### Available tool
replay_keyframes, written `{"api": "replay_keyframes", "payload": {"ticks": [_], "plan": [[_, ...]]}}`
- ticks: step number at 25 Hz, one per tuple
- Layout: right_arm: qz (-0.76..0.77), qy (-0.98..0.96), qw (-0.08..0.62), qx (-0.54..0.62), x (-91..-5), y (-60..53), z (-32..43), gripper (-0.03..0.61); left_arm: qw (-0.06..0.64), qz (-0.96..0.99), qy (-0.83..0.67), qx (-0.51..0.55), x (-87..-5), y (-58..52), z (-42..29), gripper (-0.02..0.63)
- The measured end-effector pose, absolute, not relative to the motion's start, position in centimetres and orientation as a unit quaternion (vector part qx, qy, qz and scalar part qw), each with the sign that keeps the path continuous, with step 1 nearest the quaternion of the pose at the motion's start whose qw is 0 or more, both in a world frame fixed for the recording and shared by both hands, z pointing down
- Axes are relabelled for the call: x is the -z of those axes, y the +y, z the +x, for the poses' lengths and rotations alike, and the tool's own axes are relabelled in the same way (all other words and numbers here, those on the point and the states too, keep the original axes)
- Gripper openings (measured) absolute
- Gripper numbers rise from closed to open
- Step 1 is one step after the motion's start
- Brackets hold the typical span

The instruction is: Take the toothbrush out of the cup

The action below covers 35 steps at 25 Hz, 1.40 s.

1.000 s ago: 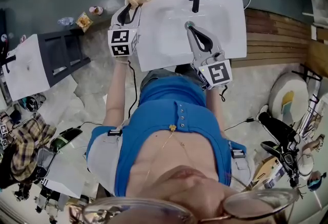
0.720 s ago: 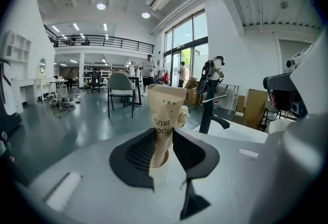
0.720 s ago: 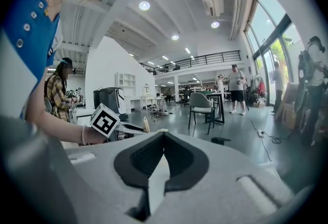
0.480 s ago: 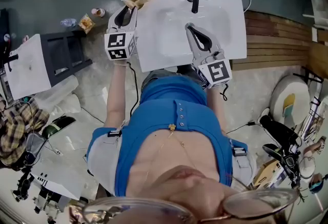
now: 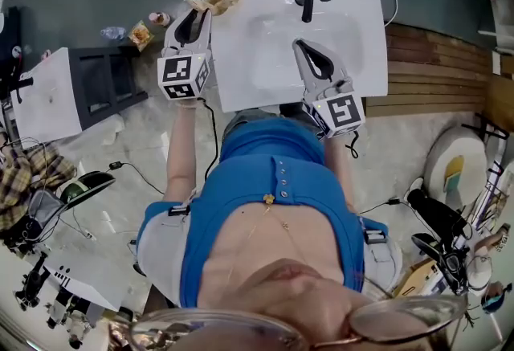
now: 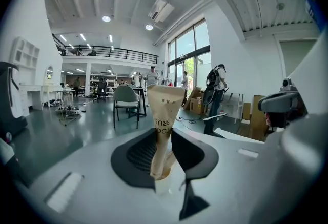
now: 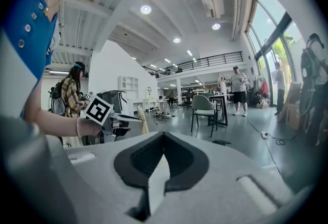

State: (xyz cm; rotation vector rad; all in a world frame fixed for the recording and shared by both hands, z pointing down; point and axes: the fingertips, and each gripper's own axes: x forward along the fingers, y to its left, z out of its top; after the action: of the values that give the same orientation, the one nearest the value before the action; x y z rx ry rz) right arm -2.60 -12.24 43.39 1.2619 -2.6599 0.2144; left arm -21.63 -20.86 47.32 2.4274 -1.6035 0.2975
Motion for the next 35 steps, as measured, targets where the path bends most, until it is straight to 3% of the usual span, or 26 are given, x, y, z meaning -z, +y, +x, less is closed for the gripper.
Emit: {"api": "replay_keyframes", "payload": {"ticks": [18, 35], "plan": [[0.382, -0.918, 0.077, -0.069, -43.3, -12.2, -1.8, 0.002, 0.102, 0.8, -0.586, -0.071, -43.1, -16.4, -22.1, 0.08], [0.325, -0.94, 0.08, -0.067, -43.2, -12.4, -2.9, 0.002, 0.205, 0.765, -0.596, -0.133, -47.5, -9.7, -21.7, 0.071]]}}
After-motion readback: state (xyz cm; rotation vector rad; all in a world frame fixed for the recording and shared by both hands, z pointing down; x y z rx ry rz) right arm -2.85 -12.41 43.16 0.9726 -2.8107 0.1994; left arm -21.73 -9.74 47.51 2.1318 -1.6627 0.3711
